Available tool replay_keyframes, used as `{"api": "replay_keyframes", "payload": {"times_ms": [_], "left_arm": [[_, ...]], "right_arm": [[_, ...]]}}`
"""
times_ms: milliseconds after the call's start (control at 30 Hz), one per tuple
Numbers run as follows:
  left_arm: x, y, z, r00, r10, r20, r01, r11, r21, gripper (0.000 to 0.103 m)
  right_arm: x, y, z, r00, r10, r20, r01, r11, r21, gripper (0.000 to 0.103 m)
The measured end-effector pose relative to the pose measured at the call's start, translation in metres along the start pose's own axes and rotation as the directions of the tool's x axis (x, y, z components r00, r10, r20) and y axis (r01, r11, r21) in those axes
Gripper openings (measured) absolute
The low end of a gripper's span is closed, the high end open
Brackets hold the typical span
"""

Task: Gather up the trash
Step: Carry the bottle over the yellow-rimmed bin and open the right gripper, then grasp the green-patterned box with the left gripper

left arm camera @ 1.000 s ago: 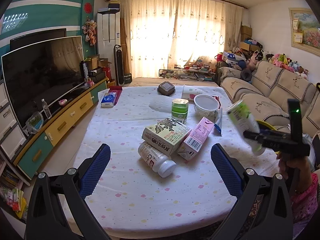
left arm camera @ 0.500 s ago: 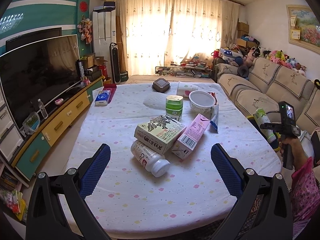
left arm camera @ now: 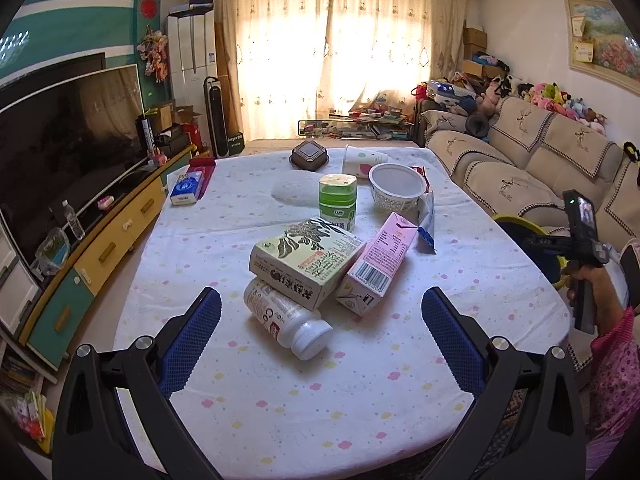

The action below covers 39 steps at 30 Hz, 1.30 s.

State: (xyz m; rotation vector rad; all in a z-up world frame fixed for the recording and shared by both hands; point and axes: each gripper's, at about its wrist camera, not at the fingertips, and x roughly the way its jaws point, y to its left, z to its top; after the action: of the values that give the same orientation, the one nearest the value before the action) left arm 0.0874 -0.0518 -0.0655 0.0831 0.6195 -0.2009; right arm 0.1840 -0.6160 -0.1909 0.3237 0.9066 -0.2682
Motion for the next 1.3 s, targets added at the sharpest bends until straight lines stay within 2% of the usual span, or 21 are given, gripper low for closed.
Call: {"api": "replay_keyframes", "payload": {"times_ms": [133, 233, 300, 433, 700, 800, 933, 1167, 1300], "left_arm": [[0.018, 0.004, 0.008, 1.000, -0.003, 0.013, 0.002, 0.998, 0.069, 0.099], [0.037, 0.008, 0.011, 0.999, -0.042, -0.001, 0.042, 0.991, 0.129, 0.099], [0.054, 0.011, 0.012, 0.997, -0.071, -0.037, 0.077, 0.983, 0.169, 0.099], [0.083, 0.016, 0.015, 0.992, -0.104, -0.077, 0.119, 0.968, 0.219, 0.099], [0.108, 0.019, 0.018, 0.981, -0.154, -0.122, 0.184, 0.934, 0.307, 0.099], [0.116, 0.019, 0.018, 0.978, -0.157, -0.136, 0.195, 0.920, 0.340, 0.093], [0.130, 0.023, 0.021, 0.965, -0.190, -0.180, 0.242, 0.909, 0.340, 0.075], [0.148, 0.020, 0.022, 0.954, -0.209, -0.216, 0.278, 0.889, 0.365, 0.075], [0.152, 0.022, 0.026, 0.956, -0.205, -0.208, 0.266, 0.904, 0.336, 0.074]], "right_arm": [[-0.022, 0.006, -0.008, 0.999, 0.028, 0.033, -0.027, 0.999, -0.020, 0.066], [-0.035, 0.013, -0.014, 0.997, 0.056, 0.044, -0.055, 0.998, -0.033, 0.066], [-0.041, 0.017, -0.016, 0.997, 0.066, 0.046, -0.064, 0.997, -0.043, 0.067], [-0.046, 0.026, -0.018, 0.996, 0.077, 0.047, -0.075, 0.996, -0.057, 0.067], [-0.044, 0.036, -0.022, 0.994, 0.102, 0.025, -0.100, 0.992, -0.073, 0.067], [-0.042, 0.041, -0.023, 0.994, 0.108, 0.017, -0.107, 0.991, -0.079, 0.067], [-0.041, 0.045, -0.025, 0.993, 0.118, 0.010, -0.117, 0.990, -0.084, 0.067], [-0.043, 0.048, -0.028, 0.991, 0.130, 0.006, -0.129, 0.988, -0.089, 0.067], [-0.045, 0.048, -0.030, 0.990, 0.138, 0.005, -0.137, 0.987, -0.089, 0.067]]}}
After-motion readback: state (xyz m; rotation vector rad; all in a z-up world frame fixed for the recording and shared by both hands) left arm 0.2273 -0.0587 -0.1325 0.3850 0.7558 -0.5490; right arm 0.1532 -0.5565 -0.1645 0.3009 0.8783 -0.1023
